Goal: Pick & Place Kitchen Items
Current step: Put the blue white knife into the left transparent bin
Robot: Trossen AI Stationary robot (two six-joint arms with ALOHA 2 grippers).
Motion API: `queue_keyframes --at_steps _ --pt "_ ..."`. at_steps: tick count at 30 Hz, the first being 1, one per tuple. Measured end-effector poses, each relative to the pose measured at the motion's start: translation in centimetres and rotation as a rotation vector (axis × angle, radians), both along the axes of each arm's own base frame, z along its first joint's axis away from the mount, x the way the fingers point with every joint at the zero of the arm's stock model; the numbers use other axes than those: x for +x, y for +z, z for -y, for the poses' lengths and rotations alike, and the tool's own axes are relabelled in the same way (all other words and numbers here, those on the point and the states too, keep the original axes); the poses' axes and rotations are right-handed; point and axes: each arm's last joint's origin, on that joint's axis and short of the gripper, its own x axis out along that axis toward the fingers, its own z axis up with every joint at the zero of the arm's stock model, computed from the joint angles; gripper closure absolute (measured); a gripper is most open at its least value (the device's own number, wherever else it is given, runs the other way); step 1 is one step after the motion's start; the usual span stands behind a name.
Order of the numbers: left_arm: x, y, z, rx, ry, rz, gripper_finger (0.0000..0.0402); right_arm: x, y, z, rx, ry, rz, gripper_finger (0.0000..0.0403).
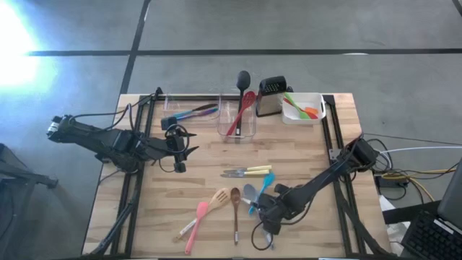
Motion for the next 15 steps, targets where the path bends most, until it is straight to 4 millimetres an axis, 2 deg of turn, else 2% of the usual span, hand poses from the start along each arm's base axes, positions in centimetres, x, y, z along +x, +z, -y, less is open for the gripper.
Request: queue_keyframes --at_steps 3,7,13,15 --pt "0.0 0.0 0.0 0.000 0.000 0.000 0.0202 -1.2 1.8 1.0 -0.042 -0.013 -0.031 0.0384" --pt "0.0 0.0 0.0 0.000 0.000 0.000 0.0202 -2.3 6.2 2.0 -0.046 -0.053 0.088 0.0384" --pt "0.0 0.0 0.0 -0.005 0.003 0.004 0.0202 -4.1 12.0 3.9 -0.135 -0.115 0.375 0.0384" --pt "0.0 0.0 0.0 -0.014 0.007 0.012 0.0202 -4.7 13.3 4.5 -0.193 -0.118 0.459 0.0384"
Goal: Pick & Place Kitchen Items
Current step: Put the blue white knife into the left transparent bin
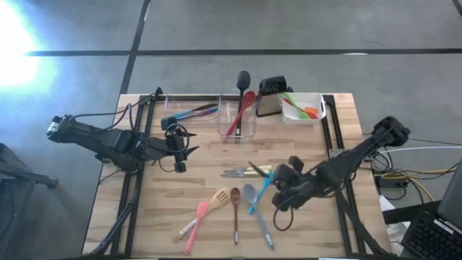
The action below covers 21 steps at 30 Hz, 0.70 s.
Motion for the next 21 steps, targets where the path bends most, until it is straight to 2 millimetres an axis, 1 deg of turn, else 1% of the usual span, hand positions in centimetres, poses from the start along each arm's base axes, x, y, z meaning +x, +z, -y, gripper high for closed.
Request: queue_keyframes --at_steps 5,8,11,16,19,21 --pt "0.2 0.1 0.0 -0.026 0.011 0.026 0.0202 -0.8 2.5 1.1 -0.192 0.002 0.194 0.0384" --pt "0.8 0.3 0.2 -0.039 0.008 0.063 0.0202 -1.0 3.0 1.5 -0.297 0.014 0.282 0.0384" --pt "1.9 0.4 0.5 -0.046 -0.011 0.112 0.0202 -1.0 3.3 1.9 -0.341 0.052 0.372 0.0384" --pt "4.9 0.1 0.8 -0.043 -0.091 0.176 0.0202 -0.6 3.2 2.3 -0.405 0.177 0.535 0.0384" --pt "7.0 -0.6 0.7 -0.039 -0.115 0.210 0.0202 -0.6 4.0 2.5 -0.453 0.282 0.701 0.0384" --pt "8.3 -1.1 0.6 -0.057 -0.166 0.237 0.0202 -0.9 4.4 2.4 -0.490 0.381 0.817 0.0384"
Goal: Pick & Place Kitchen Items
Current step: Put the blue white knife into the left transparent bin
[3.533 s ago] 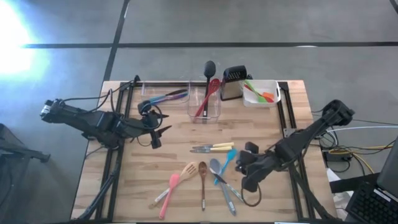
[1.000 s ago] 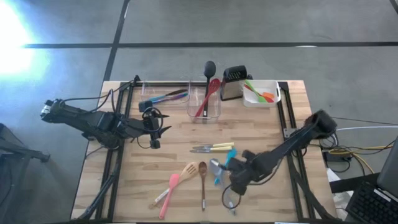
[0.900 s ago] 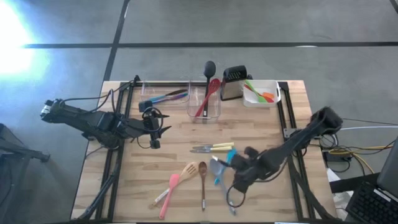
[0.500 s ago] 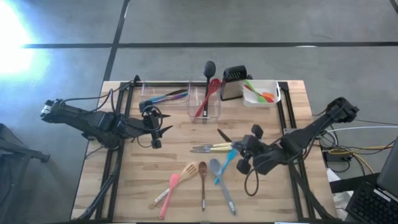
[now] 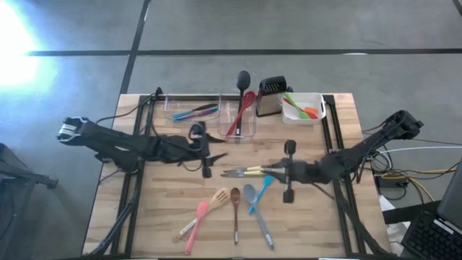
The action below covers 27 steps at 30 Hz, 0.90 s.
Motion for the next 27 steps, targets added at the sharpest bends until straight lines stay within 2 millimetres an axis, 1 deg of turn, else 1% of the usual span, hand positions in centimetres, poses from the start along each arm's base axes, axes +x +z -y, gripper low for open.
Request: queue_keyframes --at_steps 2,4,7,10,13,16,18,22,27 --pt "1.3 -0.3 0.0 -0.019 -0.100 0.042 0.0202 -0.4 0.2 0.0 -0.055 0.093 0.084 0.0384" --pt "2.4 -0.4 -0.1 -0.050 -0.229 0.112 0.0202 -0.7 0.3 0.2 -0.072 0.158 0.142 0.0384" --pt "4.0 -0.3 -0.5 -0.100 -0.419 0.238 0.0202 -0.7 0.2 0.7 -0.064 0.206 0.168 0.0384" --pt "5.6 -0.7 -1.4 -0.154 -0.487 0.302 0.0202 -0.4 0.0 1.0 -0.059 0.223 0.163 0.0384" --pt "7.3 -1.3 -2.4 -0.219 -0.497 0.284 0.0202 -0.1 0.1 0.9 -0.069 0.239 0.167 0.0384" --pt "8.9 -1.8 -2.9 -0.289 -0.570 0.252 0.0202 -0.1 0.3 0.9 -0.090 0.237 0.174 0.0384" --pt "9.7 -2.0 -2.7 -0.321 -0.635 0.232 0.0202 -0.1 0.3 1.0 -0.094 0.233 0.174 0.0384" --pt "11.1 -1.6 -2.4 -0.345 -0.741 0.227 0.0202 0.0 0.3 1.2 -0.094 0.223 0.173 0.0384" --pt "12.5 -1.3 -2.3 -0.352 -0.795 0.217 0.0202 0.1 0.3 1.5 -0.089 0.215 0.174 0.0384"
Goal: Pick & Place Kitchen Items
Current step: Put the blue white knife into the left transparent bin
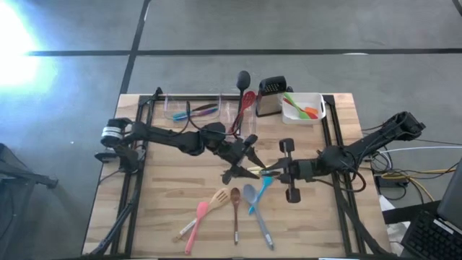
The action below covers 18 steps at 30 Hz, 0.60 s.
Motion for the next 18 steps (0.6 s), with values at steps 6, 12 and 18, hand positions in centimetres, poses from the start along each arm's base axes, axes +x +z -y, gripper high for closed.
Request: queue_keyframes --at_steps 6,12,18 --pt "1.0 0.5 0.2 0.010 -0.067 0.021 0.0202 0.0 0.0 0.1 0.012 0.006 -0.003 0.0384" --pt "1.2 0.5 0.2 0.042 -0.087 0.042 0.0238 0.0 0.0 0.1 0.012 0.008 -0.003 0.0384" --pt "1.2 0.5 0.1 0.076 -0.078 0.066 0.0335 0.0 0.0 0.1 0.012 0.012 -0.003 0.0384"
